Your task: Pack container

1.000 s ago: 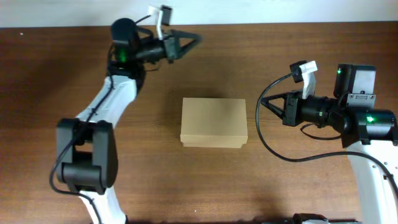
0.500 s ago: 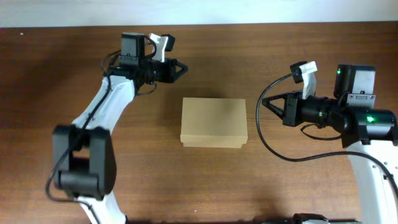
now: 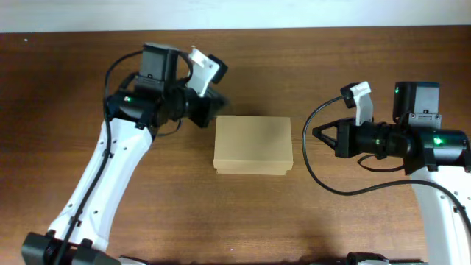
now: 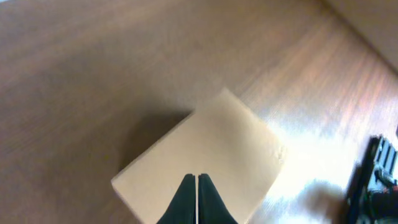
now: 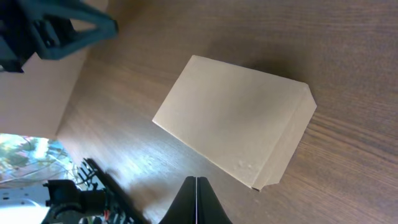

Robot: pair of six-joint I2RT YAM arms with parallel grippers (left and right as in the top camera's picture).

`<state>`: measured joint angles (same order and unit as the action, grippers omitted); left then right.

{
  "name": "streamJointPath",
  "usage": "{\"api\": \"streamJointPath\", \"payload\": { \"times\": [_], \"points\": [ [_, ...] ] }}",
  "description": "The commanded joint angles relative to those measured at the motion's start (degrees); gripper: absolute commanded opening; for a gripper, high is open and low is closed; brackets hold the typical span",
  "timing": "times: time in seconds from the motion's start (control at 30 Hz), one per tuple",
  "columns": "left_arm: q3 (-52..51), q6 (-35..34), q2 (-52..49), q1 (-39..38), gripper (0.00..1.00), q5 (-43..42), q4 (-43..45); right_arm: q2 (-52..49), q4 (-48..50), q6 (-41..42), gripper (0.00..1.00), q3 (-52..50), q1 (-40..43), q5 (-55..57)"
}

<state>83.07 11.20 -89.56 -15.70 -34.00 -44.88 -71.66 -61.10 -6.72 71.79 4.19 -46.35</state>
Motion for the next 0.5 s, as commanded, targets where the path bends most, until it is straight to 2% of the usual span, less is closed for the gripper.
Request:
{"api": "streamJointPath", "payload": {
  "times": [0.0, 0.47],
  "points": [
    [-2.1, 2.8, -0.1, -0.1, 0.02, 0.1, -1.9, 0.4, 0.4, -2.4, 0.04, -2.5, 0.0, 0.7],
    [-13.6, 2.8, 0.2, -1.4, 0.02, -2.3, 0.0, -0.5, 12.1, -3.6, 0.04, -14.7, -2.7, 0.5]
  ]
}}
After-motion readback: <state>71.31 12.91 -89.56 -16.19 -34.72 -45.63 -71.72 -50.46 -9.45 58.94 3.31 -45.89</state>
